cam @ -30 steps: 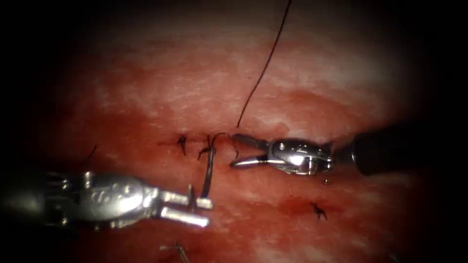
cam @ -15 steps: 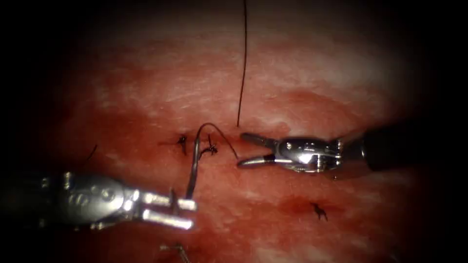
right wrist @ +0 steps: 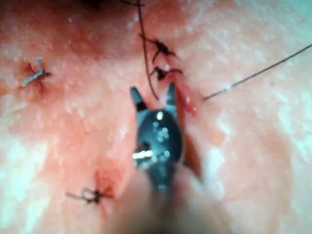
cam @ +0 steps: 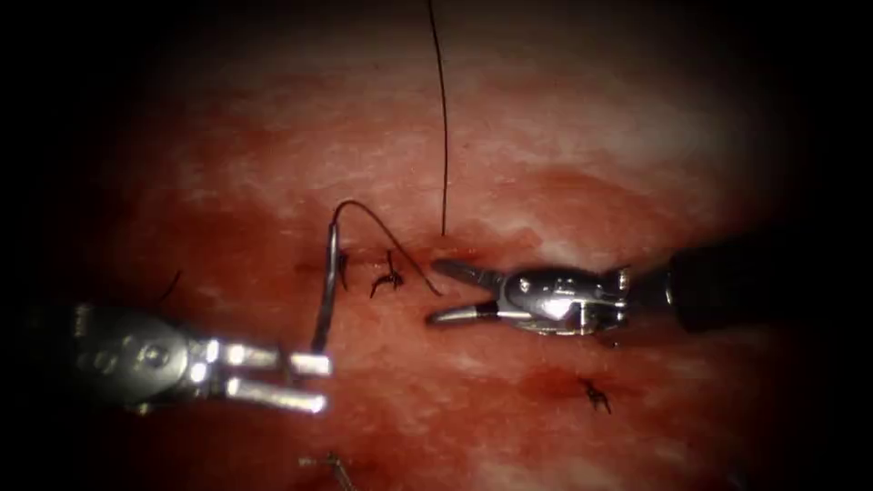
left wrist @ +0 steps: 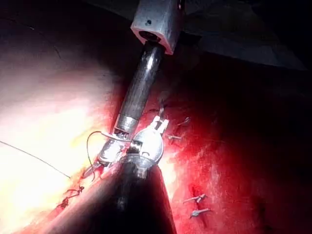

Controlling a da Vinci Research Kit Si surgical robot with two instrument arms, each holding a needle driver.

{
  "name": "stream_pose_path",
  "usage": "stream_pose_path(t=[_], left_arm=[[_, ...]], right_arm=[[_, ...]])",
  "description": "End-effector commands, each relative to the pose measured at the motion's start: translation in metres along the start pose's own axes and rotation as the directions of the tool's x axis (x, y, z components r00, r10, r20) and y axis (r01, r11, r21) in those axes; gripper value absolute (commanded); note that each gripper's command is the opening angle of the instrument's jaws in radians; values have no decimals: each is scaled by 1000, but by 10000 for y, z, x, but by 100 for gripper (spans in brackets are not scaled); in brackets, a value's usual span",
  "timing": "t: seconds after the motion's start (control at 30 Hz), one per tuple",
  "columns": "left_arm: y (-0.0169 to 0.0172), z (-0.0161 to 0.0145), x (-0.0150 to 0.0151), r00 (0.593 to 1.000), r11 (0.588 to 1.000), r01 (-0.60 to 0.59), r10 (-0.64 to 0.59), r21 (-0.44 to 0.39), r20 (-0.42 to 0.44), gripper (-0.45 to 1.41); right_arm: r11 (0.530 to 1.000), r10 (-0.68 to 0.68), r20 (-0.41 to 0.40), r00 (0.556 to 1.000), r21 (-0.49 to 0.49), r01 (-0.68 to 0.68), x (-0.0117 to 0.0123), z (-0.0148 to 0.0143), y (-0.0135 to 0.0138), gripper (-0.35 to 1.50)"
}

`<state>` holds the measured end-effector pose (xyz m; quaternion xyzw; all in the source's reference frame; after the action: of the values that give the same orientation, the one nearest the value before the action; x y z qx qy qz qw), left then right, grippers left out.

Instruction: Wound Closure

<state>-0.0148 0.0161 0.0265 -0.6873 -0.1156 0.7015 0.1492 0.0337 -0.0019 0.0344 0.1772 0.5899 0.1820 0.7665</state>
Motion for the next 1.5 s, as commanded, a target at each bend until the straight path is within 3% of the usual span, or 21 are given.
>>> stream_pose_path(t=[0.03, 0.17, 0.3, 0.37, 0.4, 0.43, 0.53, 0.7, 0.8, 0.97, 1.17, 1.3, 1.33, 1.37, 1.4, 1.47, 1.5], left_arm=[[0, 5, -5, 1000, 1000, 1, -1, 1, 1, -45], [0, 5, -5, 1000, 1000, 1, -1, 1, 2, -45], [2, 5, -3, 1000, 1000, 1, -1, 3, 3, -45], [3, 5, -1, 1000, 1000, 1, -1, 1, 2, -45], [3, 4, -1, 1000, 1000, 1, -1, 2, 2, -45], [3, 4, 0, 1000, 1000, 1, -1, 2, 2, -45], [3, 4, 0, 1000, 1000, -5, 5, 1, 3, -45], [-3, 0, -2, 1000, 1000, -19, 19, -3, 0, -45], [-26, -15, -25, 1000, 1000, -20, 20, 2, 3, -45], [-58, -29, -57, 998, 996, -26, 21, 88, 65, -45], [-78, -42, -68, 995, 992, -31, 19, 125, 96, -45], [-89, -55, -71, 994, 990, -37, 23, 135, 110, -45], [-91, -58, -71, 993, 990, -42, 27, 134, 111, -45], [-93, -61, -71, 992, 989, -47, 29, 143, 120, -45], [-95, -64, -71, 991, 987, -52, 32, 151, 128, -45], [-98, -70, -70, 990, 985, -55, 33, 162, 137, -45], [-99, -72, -69, 990, 985, -54, 31, 166, 140, -45]], right_arm=[[1000, 0, -1, 1000, 9, 0, -8, 7, -5, 98], [1000, 12, 8, 1000, 14, -12, -12, 8, -7, 89], [1000, 24, 44, 999, 20, -24, -17, 11, -6, 61], [999, 45, 56, 997, 28, -46, -19, 12, -6, 19], [998, 56, 56, 997, 34, -58, -20, 12, -5, -28], [997, 62, 62, 996, 35, -64, -20, 12, -5, -35], [994, 99, 135, 986, 43, -105, -18, 9, -3, -35], [985, 156, 153, 976, 44, -165, -12, 6, -13, -35], [981, 170, 144, 975, 68, -181, 17, 0, -44, -35], [978, 180, 134, 975, 81, -192, 50, -5, -79, -35], [976, 186, 124, 975, 95, -198, 76, -7, -109, -35], [975, 199, 43, 979, 96, -202, 88, -9, -111, -35], [980, 173, 28, 985, 94, -175, 87, -9, -107, -5], [985, 147, 11, 989, 89, -148, 84, -10, -100, 52], [988, 132, 3, 991, 84, -132, 80, -10, -94, 88], [994, 88, -3, 996, 71, -87, 73, -10, -80, 125], [997, 59, -3, 998, 59, -59, 68, -10, -71, 128]])
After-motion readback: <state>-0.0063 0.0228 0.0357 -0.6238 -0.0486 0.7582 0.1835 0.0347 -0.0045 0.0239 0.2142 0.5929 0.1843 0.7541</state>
